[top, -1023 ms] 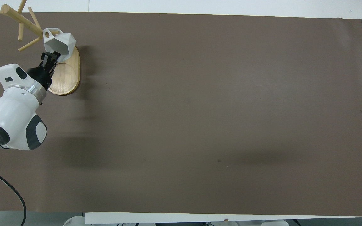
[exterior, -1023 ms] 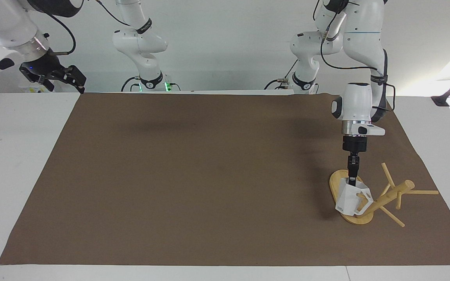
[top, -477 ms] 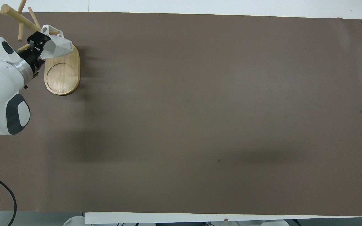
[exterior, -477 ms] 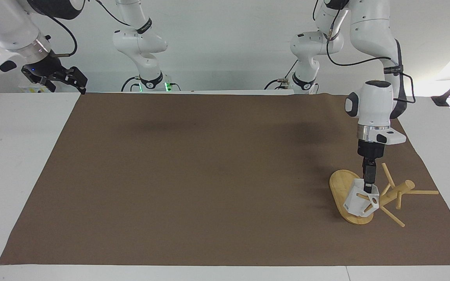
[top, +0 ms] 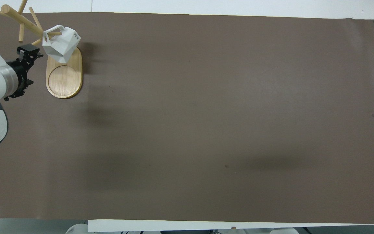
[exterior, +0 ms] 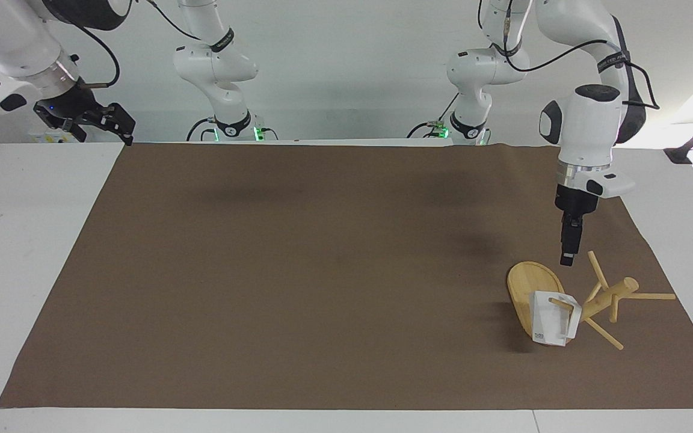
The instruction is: Hang cup on rack
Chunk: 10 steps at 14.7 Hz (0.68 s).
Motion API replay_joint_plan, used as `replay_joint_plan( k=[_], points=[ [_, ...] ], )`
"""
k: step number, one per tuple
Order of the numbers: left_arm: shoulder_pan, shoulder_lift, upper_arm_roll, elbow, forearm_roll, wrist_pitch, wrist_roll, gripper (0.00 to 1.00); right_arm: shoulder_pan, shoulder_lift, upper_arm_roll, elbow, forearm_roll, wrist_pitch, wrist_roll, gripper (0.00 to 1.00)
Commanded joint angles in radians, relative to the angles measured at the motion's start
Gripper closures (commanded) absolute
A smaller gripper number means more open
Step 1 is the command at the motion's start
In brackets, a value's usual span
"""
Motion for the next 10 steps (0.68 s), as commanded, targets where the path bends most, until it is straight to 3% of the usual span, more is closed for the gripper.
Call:
replay_joint_plan(
  k=[1, 7, 10],
  points=[
    [-0.026, -0.038, -0.001, 0.059, -0.006, -0.199, 0.08, 0.01, 0.0, -0.026, 0.003, -0.033, -0.004, 0.019, 0.013, 0.0],
    [-0.037, -0.04, 0.005, 0.305, -0.111, -0.667, 0.467, 0.0, 0.0, -0.026, 0.003, -0.033, -0.004, 0.019, 0.013, 0.0],
    [-0.037, -0.038, 0.007, 0.388, -0.158, -0.795, 0.735, 0.0, 0.001, -0.026, 0.003, -0.033, -0.004, 0.019, 0.013, 0.0]
  ],
)
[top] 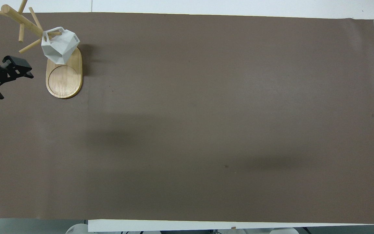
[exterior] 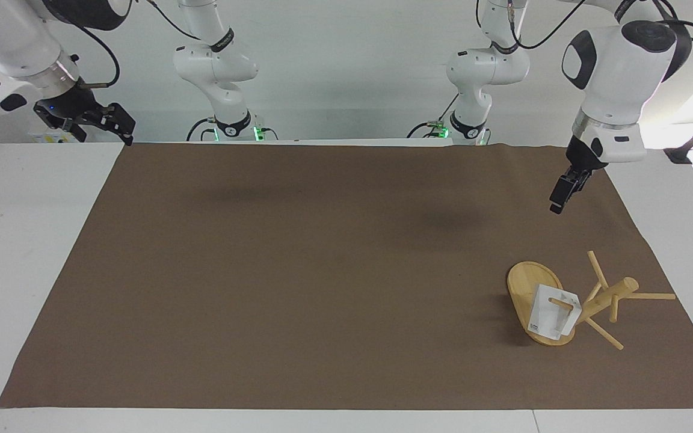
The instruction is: Hang cup on rack
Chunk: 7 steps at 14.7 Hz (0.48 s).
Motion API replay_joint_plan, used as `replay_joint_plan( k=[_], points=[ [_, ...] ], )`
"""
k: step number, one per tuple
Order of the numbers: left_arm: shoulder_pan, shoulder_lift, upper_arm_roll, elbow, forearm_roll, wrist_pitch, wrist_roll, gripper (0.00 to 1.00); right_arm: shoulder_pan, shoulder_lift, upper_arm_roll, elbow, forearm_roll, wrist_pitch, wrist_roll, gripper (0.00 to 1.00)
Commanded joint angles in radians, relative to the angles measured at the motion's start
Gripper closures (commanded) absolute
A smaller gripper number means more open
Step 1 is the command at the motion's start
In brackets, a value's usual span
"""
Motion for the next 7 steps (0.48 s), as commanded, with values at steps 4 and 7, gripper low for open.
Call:
replay_joint_plan(
  k=[4, 7],
  points=[
    [0.023, 0.06, 0.02, 0.256, -0.074, -0.312, 0.586, 0.0, 0.0, -0.026, 0.003, -0.033, -0.004, 0.019, 0.013, 0.0],
    [0.039, 0.093, 0.02, 0.316, -0.068, -0.38, 0.665, 0.0, 0.0, -0.026, 0.003, -0.033, -0.004, 0.019, 0.013, 0.0]
  ],
)
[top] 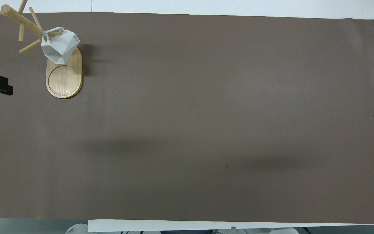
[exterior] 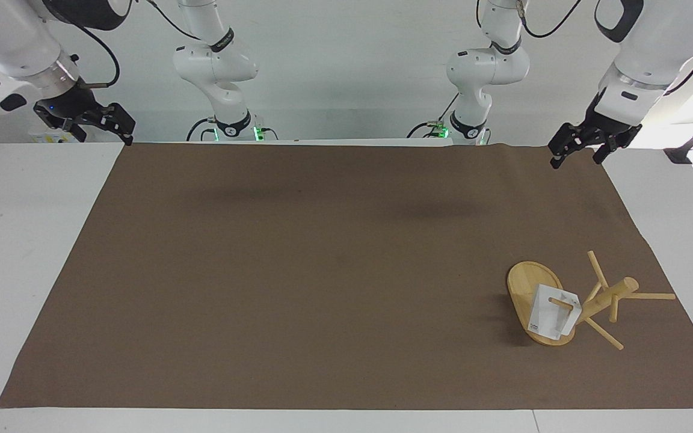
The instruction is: Hang cup on rack
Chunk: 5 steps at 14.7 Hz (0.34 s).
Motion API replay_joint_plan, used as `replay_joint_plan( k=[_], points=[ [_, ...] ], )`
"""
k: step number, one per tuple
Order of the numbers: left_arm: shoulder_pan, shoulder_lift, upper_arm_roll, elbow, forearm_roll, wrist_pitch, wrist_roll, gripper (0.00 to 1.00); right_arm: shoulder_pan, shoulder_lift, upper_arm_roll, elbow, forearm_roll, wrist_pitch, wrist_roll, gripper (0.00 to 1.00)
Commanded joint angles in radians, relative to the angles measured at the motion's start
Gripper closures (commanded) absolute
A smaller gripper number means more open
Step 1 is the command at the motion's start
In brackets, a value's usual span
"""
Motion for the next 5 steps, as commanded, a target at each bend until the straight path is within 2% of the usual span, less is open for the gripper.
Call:
replay_joint_plan(
  k=[1, 5],
  points=[
    [0.01, 0.055, -0.001, 0.069, -0.009, -0.044, 0.055, 0.0, 0.001, -0.026, 0.003, -0.033, -0.004, 0.019, 0.013, 0.0],
    [0.011, 0.057, 0.001, 0.063, 0.002, -0.019, 0.043, 0.0, 0.0, -0.026, 0.003, -0.033, -0.004, 0.019, 0.013, 0.0]
  ],
)
